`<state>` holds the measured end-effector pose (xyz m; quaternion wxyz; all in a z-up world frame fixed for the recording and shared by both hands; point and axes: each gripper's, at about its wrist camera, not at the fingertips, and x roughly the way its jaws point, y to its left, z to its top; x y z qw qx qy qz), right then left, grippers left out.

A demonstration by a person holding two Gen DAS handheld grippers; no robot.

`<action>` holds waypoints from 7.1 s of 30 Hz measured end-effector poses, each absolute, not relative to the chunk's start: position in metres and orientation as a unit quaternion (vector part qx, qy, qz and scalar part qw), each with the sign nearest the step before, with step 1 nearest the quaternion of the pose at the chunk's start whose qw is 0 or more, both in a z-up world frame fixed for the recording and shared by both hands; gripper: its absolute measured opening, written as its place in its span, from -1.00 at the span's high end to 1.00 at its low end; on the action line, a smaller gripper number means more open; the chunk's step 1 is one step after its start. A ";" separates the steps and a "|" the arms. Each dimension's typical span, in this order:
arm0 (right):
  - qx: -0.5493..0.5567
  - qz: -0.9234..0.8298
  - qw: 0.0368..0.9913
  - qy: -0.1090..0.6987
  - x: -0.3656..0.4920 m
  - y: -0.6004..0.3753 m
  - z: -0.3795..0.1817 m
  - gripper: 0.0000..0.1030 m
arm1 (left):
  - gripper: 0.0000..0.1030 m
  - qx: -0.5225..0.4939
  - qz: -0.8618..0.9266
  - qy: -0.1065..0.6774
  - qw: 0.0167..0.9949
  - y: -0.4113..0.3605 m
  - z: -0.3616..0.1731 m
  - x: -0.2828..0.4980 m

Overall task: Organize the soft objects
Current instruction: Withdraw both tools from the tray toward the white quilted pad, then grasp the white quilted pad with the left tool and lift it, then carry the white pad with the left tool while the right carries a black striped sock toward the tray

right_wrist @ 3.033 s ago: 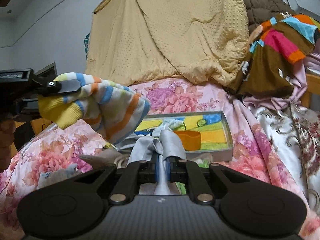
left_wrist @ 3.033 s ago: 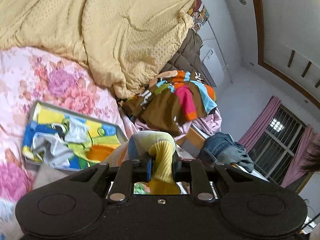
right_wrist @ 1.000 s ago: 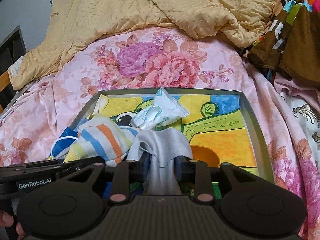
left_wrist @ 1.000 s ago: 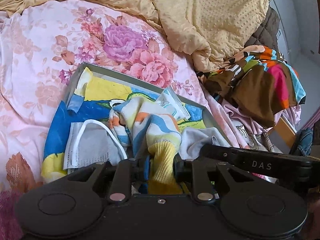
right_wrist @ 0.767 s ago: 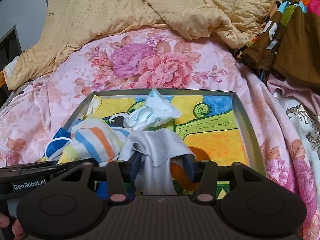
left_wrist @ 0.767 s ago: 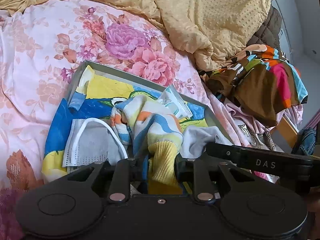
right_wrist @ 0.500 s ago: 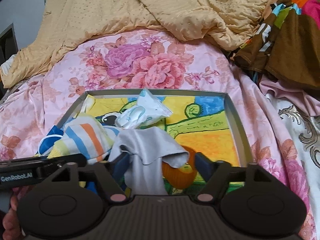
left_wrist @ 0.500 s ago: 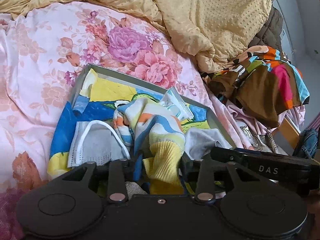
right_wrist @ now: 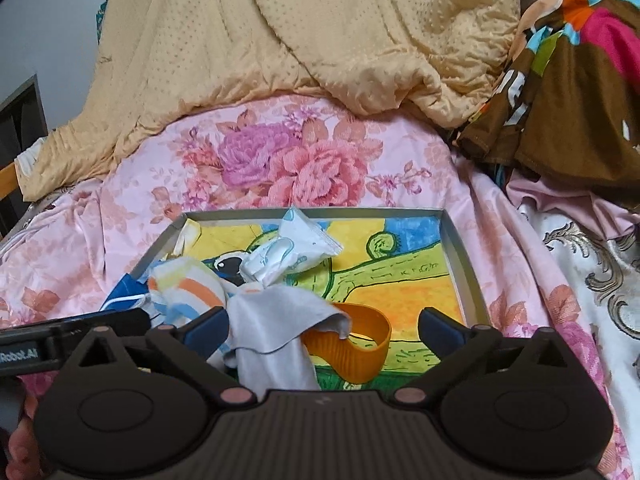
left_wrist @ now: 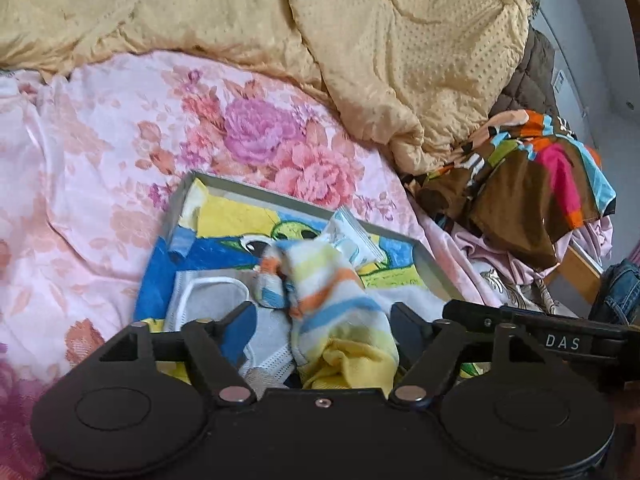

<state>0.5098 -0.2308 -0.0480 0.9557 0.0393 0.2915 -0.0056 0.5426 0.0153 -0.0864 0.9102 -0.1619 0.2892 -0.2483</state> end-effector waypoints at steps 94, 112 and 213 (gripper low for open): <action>-0.063 0.186 0.950 0.242 0.298 -0.173 -0.085 -0.99 | -0.98 -0.004 -0.159 0.277 0.947 0.080 -0.085 0.312; -0.052 0.287 0.872 0.393 0.306 -0.159 -0.116 -0.99 | -0.98 0.121 -0.149 0.317 0.929 0.057 -0.102 0.335; -0.066 0.234 0.917 0.315 0.296 -0.157 -0.099 0.81 | 0.72 -0.049 -0.247 0.328 0.911 0.043 -0.082 0.322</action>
